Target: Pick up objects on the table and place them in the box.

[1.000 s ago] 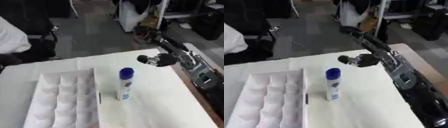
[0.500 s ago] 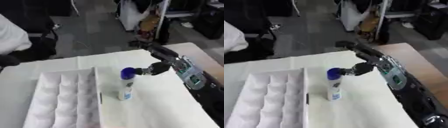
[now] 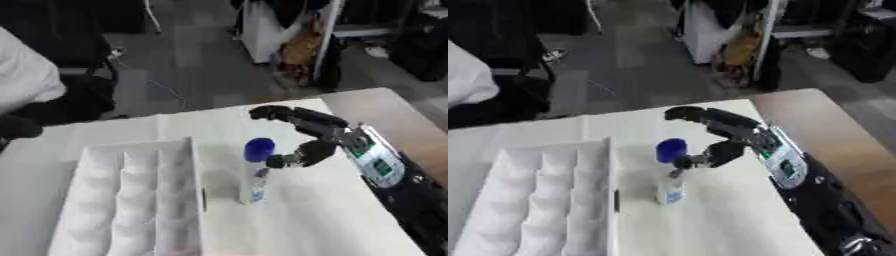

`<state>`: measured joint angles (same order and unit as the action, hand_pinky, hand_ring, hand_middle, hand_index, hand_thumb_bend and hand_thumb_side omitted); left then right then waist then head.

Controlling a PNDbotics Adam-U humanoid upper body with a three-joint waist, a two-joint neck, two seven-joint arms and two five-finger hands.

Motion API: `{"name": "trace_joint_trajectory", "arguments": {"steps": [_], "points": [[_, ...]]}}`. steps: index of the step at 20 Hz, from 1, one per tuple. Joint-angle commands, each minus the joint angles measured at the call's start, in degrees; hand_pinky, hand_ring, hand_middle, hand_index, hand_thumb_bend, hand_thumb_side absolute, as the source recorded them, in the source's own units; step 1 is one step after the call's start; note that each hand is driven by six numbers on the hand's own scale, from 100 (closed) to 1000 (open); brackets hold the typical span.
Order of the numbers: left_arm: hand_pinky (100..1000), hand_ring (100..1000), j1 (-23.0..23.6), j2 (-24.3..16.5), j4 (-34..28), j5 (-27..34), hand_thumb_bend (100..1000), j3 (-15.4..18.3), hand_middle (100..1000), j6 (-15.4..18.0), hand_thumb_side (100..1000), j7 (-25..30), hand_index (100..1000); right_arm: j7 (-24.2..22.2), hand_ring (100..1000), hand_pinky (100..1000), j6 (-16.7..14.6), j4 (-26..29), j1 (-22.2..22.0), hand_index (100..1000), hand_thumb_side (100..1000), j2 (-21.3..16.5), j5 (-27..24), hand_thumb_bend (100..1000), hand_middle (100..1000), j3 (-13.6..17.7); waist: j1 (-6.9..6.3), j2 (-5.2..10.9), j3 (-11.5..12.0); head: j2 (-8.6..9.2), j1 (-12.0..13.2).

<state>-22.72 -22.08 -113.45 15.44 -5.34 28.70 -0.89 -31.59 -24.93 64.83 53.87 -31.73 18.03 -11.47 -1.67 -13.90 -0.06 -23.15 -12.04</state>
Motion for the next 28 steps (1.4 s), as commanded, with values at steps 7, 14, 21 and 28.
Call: {"name": "trace_joint_trajectory", "arguments": {"steps": [7, 14, 21, 28], "points": [[706, 669, -1.2, -0.6, -1.1, 0.7, 458, -0.2, 864, 0.2, 1000, 0.3, 962, 0.0, 993, 941, -0.4, -1.0, 1.4, 1000, 730, 0.6, 0.0, 573, 975, 0.2, 0.23, 0.57, 0.8, 1.67, 0.4], [706, 669, -1.8, -0.4, -1.1, 0.9, 460, -0.3, 863, 0.2, 1000, 0.5, 962, -2.7, 945, 880, -0.4, -2.0, 1.0, 991, 729, 1.6, -0.2, 557, 928, 0.3, 0.2, -0.05, 1.3, 1.89, 0.1], [706, 668, -2.6, 0.0, -1.1, 1.1, 461, -0.5, 863, 0.2, 1000, 0.7, 963, -4.2, 891, 768, -0.5, -3.7, 0.6, 984, 711, 2.4, 0.2, 548, 906, 0.9, 0.18, -0.81, 2.0, 2.31, -0.3], [705, 667, -3.1, 0.2, -1.1, 1.2, 460, -0.5, 863, 0.2, 1000, 0.9, 963, -4.4, 796, 591, -1.2, -5.2, 0.4, 936, 684, 2.8, -0.8, 511, 845, 1.3, 0.07, -1.43, 2.3, 3.05, -0.4]]}}
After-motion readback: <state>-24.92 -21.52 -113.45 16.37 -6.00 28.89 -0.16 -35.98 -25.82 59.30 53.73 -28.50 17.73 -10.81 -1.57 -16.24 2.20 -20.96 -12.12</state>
